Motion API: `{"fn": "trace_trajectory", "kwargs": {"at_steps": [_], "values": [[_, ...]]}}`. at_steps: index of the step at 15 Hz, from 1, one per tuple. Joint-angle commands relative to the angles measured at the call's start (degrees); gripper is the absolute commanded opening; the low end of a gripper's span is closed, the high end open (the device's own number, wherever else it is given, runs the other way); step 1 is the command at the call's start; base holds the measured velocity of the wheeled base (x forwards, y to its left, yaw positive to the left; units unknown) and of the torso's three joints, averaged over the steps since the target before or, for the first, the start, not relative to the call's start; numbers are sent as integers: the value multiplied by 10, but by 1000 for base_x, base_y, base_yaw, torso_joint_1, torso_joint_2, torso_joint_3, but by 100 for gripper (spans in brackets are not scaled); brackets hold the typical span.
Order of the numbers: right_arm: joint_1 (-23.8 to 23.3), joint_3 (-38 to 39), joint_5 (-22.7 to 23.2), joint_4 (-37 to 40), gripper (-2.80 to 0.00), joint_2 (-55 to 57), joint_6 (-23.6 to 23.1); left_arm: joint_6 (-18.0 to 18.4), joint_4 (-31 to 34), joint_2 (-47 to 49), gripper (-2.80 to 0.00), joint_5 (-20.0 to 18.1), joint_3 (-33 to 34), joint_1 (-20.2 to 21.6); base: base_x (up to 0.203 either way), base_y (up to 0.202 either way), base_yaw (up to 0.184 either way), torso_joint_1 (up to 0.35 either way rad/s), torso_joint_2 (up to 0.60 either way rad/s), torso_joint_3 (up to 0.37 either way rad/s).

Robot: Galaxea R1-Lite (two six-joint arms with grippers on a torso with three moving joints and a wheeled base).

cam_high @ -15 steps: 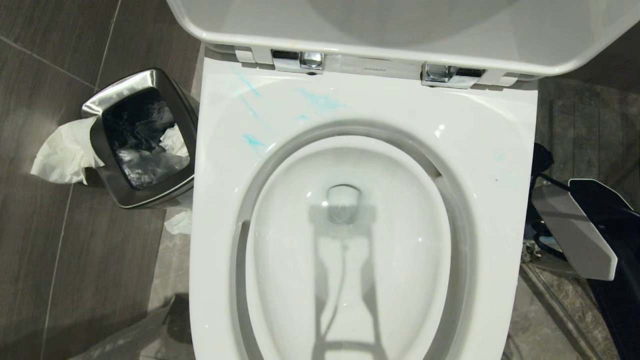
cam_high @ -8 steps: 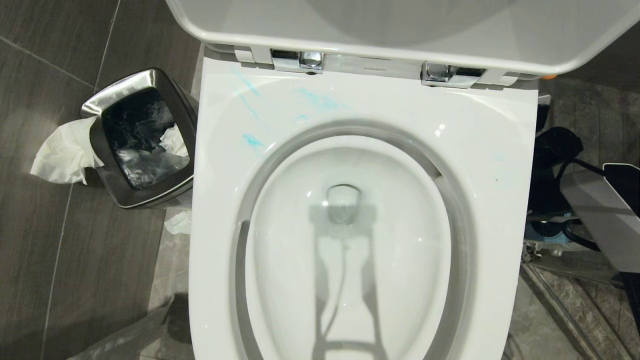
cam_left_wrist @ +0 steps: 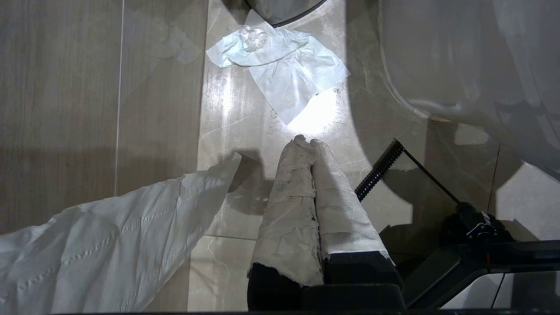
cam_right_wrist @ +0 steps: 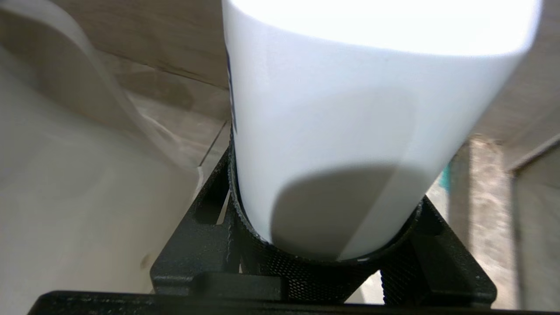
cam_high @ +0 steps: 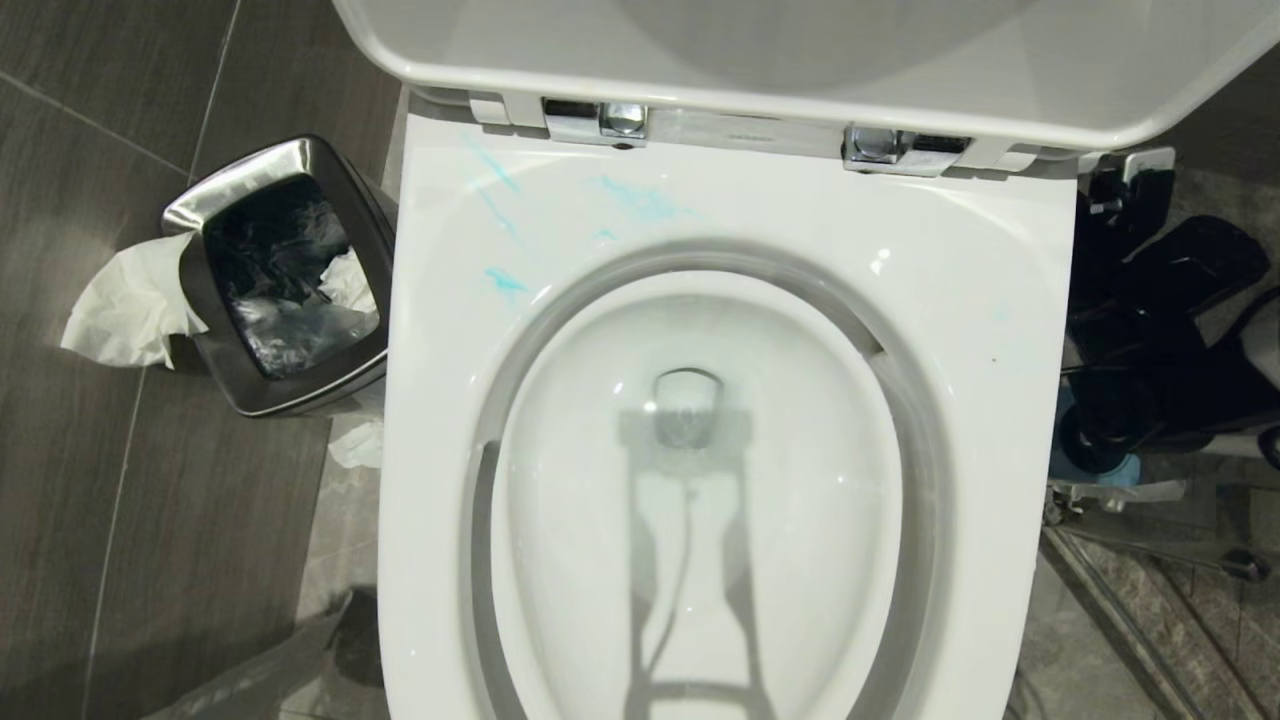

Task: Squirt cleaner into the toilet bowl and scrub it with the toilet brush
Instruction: Pour in the cleaning agent

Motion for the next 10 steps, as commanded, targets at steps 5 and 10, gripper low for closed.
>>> {"fn": "trace_trajectory", "kwargs": {"at_steps": [5,10], "values": [[-43,177,1,147,-280,-214,12,0,0,0,-280,0,1,0,0,0,0,0,0,0],[-57,241,13,249,-280,-312,73,0,0,0,-280,0,1,0,0,0,0,0,0,0]]}}
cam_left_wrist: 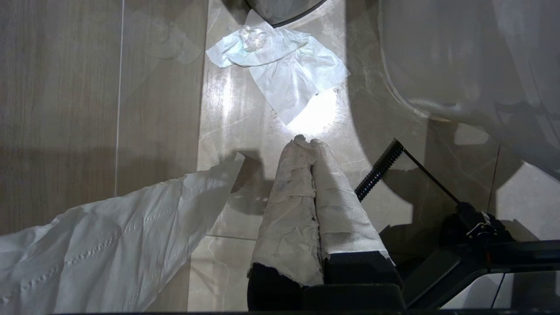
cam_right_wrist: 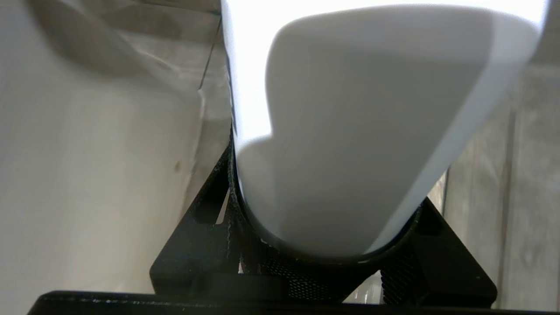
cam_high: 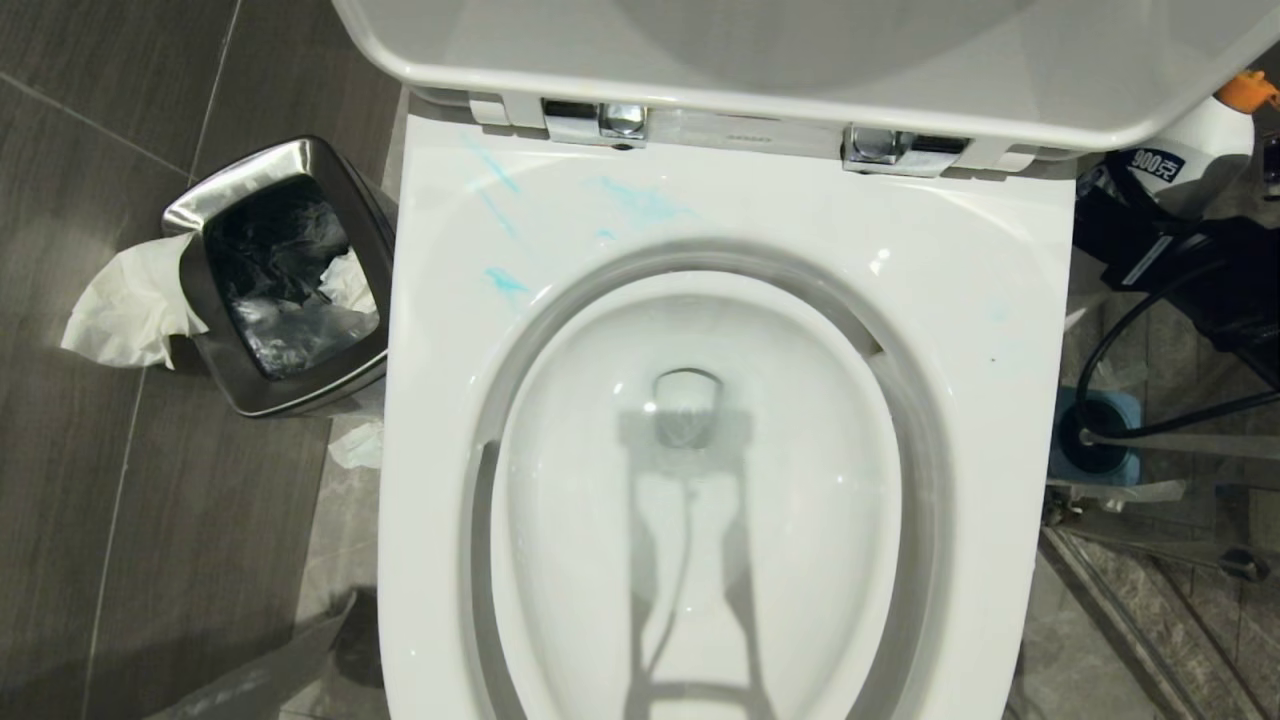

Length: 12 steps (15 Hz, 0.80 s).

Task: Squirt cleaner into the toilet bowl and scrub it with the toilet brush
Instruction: Pour in the cleaning agent

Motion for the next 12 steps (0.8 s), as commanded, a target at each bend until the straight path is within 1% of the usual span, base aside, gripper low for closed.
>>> {"fn": "trace_trajectory", "kwargs": {"at_steps": [1,3,5,8,12], "values": [[-2,22,7,41,-280,-73,2,0,0,0,-280,0,1,0,0,0,0,0,0,0],[-1,54,7,56,-280,-107,-4,-1,0,0,-280,0,1,0,0,0,0,0,0,0],[-2,77,0,56,-280,-133,-28,0,0,0,-280,0,1,0,0,0,0,0,0,0],[-2,80,-18,63,-280,-168,-34,-1,0,0,-280,-1,1,0,0,0,0,0,0,0],[-2,86,-32,119,-280,-218,-42,-1,0,0,-280,-1,1,0,0,0,0,0,0,0]]}}
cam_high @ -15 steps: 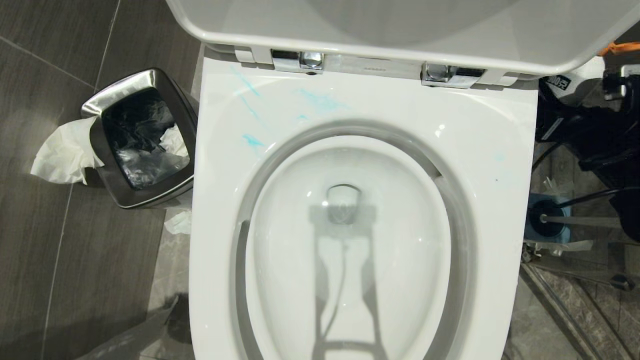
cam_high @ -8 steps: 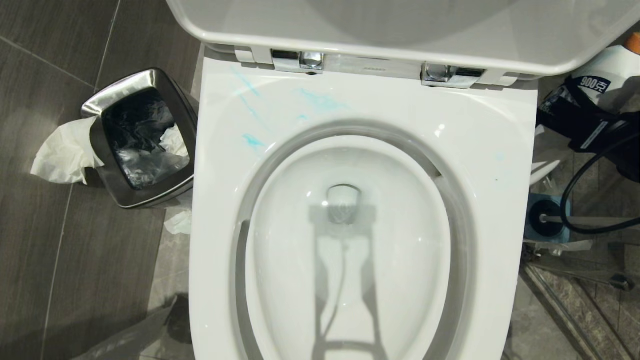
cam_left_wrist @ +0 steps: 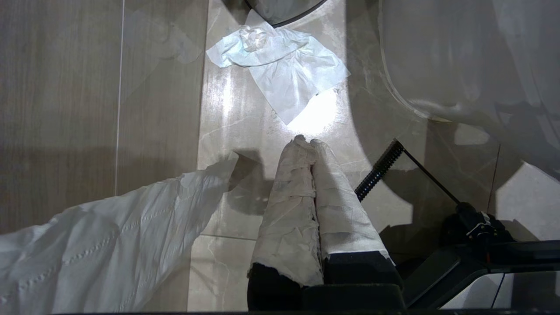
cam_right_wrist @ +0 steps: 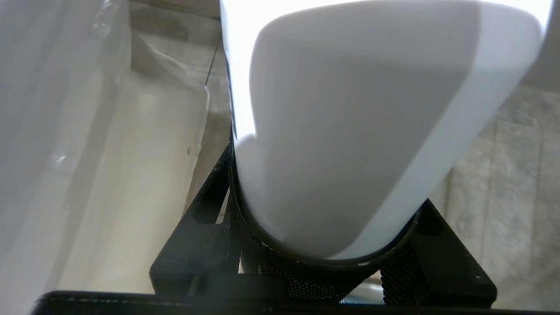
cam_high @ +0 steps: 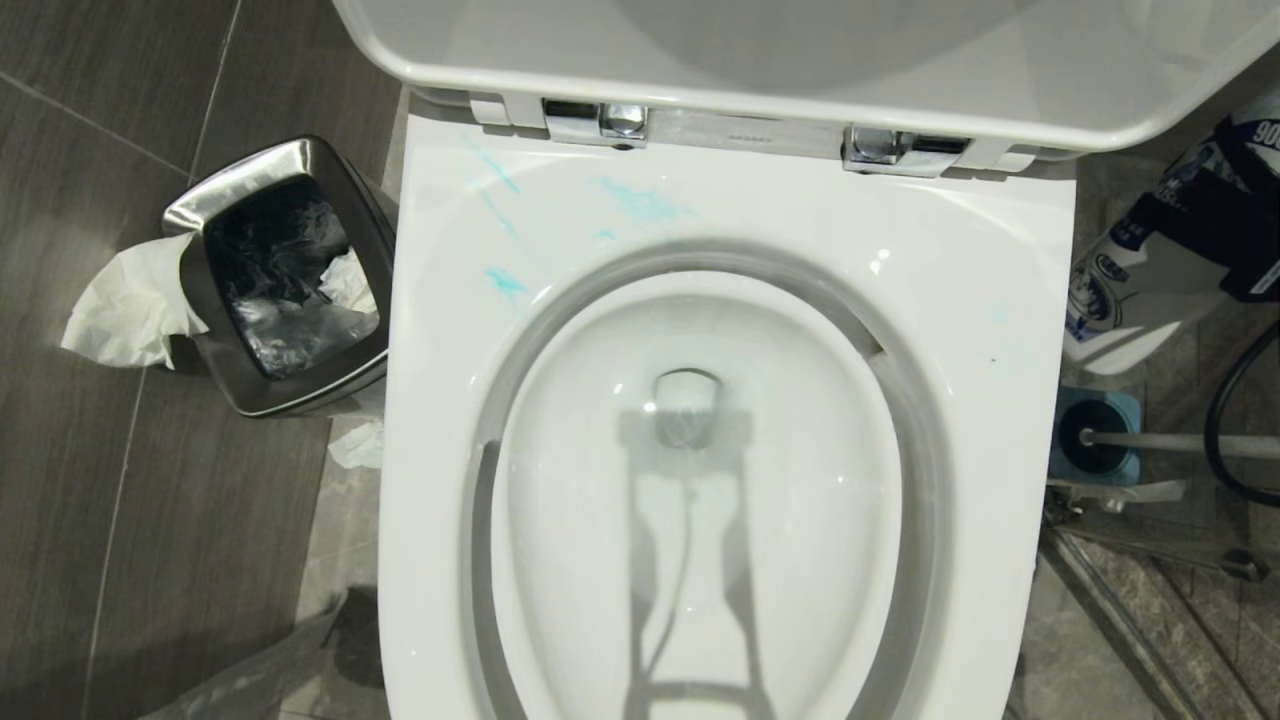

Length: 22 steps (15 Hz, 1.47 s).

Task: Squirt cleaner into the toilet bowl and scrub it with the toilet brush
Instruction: Pour in the cleaning agent

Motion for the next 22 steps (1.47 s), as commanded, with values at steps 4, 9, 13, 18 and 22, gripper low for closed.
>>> {"fn": "trace_trajectory", "kwargs": {"at_steps": [4,9,13,18,22], "values": [[-2,9,-20,41,-280,-64,-8,-1,0,0,-280,0,1,0,0,0,0,0,0,0],[-2,-5,-24,103,-280,-101,-41,-1,0,0,-280,-1,1,0,0,0,0,0,0,0],[-2,-2,-43,105,-280,-115,-59,2,-1,0,-280,1,1,0,0,0,0,0,0,0],[-2,12,-43,105,-280,-133,-76,0,-1,0,-280,1,1,0,0,0,0,2,2,81],[-3,8,-44,105,-280,-138,-77,-2,-1,0,-280,3,1,0,0,0,0,2,2,191]]}}
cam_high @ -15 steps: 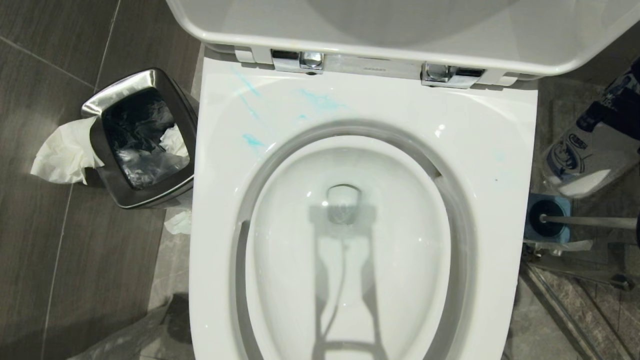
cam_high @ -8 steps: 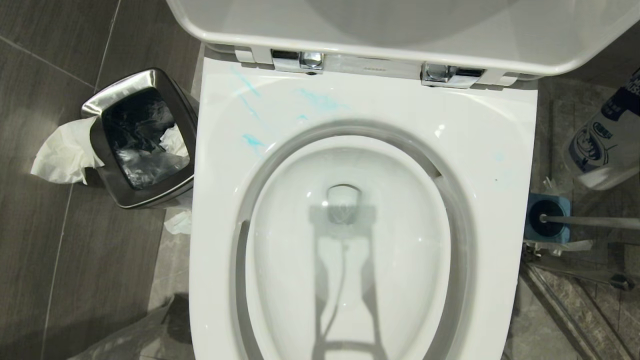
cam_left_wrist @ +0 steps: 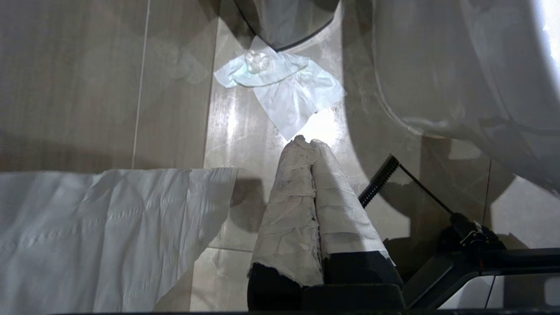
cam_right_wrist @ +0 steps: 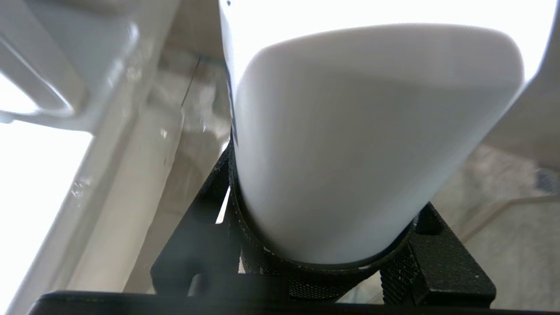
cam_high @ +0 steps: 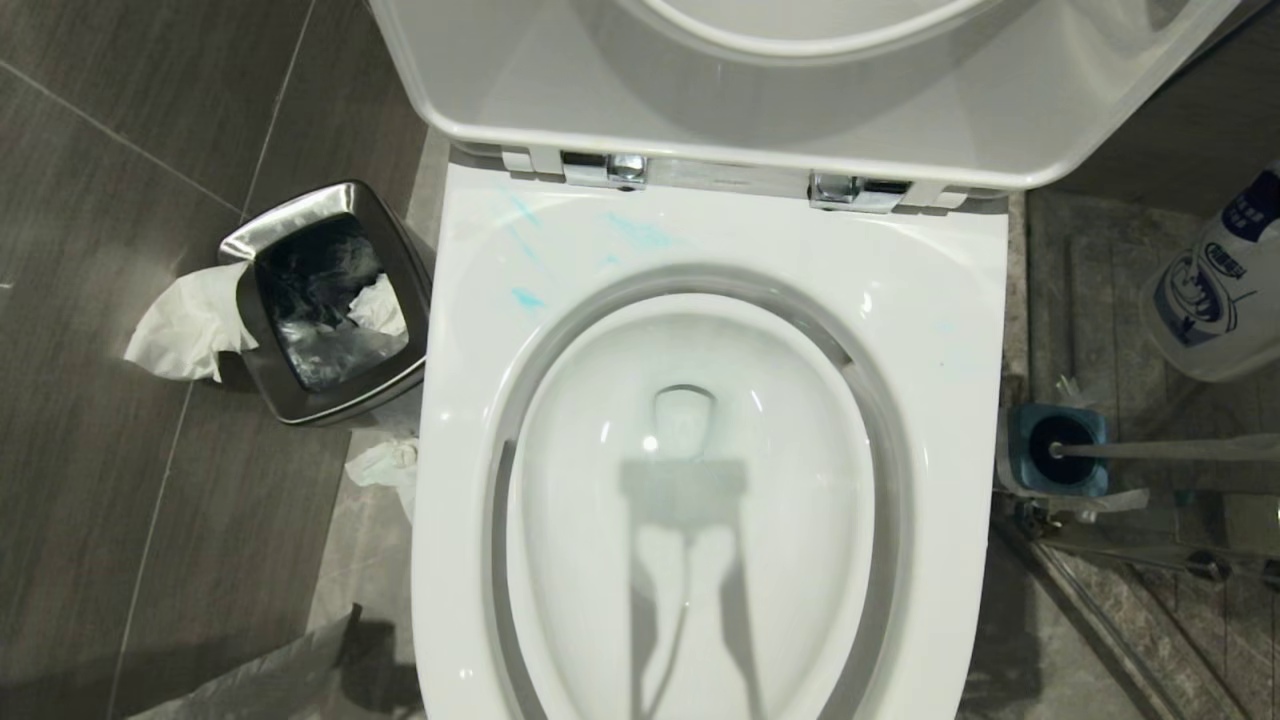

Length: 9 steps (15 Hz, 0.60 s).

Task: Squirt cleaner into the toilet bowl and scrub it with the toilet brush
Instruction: Pour in the cleaning agent

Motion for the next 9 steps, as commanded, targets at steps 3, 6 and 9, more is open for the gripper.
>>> {"fn": "trace_trajectory", "kwargs": {"at_steps": [3,6,9], "values": [[0,-4,0,0,-280,-12,-1,0,0,0,-280,0,1,0,0,0,0,-1,3,192],[0,-5,-4,27,-280,-28,-1,0,0,0,-280,0,1,0,0,0,0,0,1,204],[0,-5,-7,53,-280,-45,-1,0,0,0,-280,0,1,0,0,0,0,0,-3,203]]}}
